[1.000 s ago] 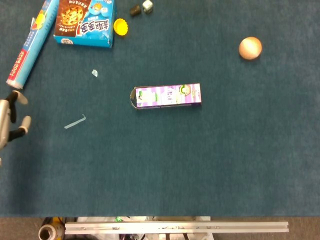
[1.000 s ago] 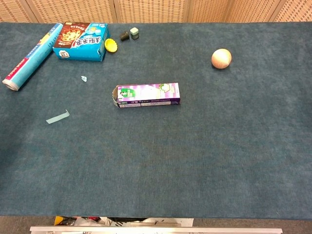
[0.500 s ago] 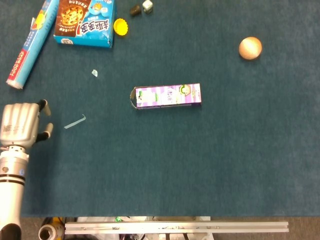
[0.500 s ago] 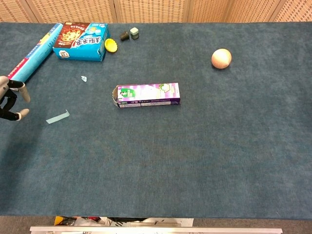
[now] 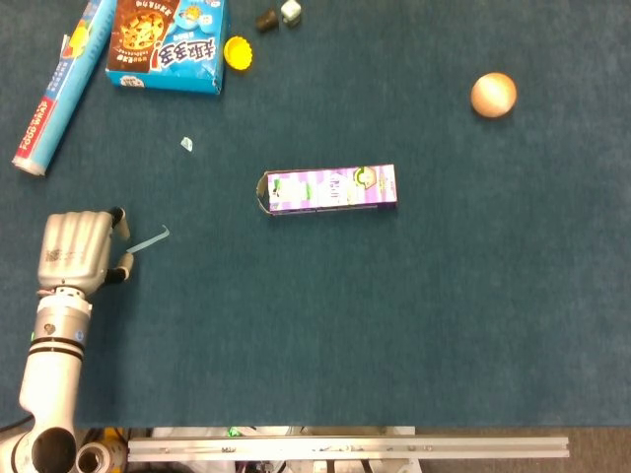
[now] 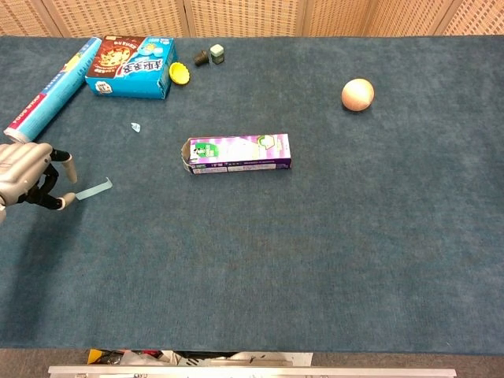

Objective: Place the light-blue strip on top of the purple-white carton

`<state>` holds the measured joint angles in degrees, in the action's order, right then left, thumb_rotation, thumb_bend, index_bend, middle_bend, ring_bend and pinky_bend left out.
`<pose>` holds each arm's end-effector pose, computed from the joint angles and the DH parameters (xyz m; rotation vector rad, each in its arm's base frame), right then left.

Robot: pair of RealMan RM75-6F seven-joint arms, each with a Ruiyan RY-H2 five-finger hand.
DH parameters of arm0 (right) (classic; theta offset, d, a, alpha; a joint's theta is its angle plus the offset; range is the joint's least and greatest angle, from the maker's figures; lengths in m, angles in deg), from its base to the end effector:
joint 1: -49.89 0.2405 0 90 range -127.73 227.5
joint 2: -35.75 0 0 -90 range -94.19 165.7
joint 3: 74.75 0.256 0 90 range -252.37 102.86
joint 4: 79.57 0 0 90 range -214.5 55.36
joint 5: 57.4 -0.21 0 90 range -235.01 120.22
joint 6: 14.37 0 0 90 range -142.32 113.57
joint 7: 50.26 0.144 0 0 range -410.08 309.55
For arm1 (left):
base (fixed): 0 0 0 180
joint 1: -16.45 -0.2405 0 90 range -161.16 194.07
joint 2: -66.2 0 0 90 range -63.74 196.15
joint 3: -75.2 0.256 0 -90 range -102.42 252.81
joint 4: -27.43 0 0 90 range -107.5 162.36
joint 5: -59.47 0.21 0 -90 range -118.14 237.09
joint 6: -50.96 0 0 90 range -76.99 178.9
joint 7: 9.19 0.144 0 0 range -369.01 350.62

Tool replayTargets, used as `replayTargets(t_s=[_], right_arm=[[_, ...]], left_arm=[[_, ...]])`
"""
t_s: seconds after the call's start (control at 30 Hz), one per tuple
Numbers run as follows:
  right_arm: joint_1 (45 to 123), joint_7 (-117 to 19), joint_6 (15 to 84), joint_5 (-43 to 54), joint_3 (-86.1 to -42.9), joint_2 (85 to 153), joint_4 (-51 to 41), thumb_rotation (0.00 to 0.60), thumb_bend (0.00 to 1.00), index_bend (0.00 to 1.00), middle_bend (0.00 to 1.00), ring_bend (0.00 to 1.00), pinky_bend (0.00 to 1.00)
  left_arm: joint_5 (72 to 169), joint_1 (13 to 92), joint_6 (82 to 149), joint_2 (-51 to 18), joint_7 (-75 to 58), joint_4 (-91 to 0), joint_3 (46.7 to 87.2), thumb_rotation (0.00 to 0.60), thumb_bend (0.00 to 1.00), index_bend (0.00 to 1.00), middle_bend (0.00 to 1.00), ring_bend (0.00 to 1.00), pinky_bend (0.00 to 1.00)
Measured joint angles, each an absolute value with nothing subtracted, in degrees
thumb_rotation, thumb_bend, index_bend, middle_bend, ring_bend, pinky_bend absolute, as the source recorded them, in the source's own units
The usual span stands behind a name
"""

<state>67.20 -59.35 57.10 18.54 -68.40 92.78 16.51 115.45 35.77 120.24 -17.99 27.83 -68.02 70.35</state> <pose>-0.2876 -0.2574 0.1803 1.5168 -0.8057 0.7398 -0.2677 0.2357 0.0163 -1.5583 -1.0689 -0.5062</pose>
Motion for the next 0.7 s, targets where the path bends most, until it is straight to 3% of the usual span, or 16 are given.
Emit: replayTargets(t_s=[0.7], right_arm=[[66.50, -55.60, 56.16, 18.81, -68.58, 93.24, 13.23, 0.600, 0.19, 0.16, 0.44, 0.34, 0.43]], left_arm=[[110.91, 37.25, 121.87, -23.35, 29.47, -63.84, 70.02, 0.600, 0.30, 0.49, 0.83, 0.87, 0.96]])
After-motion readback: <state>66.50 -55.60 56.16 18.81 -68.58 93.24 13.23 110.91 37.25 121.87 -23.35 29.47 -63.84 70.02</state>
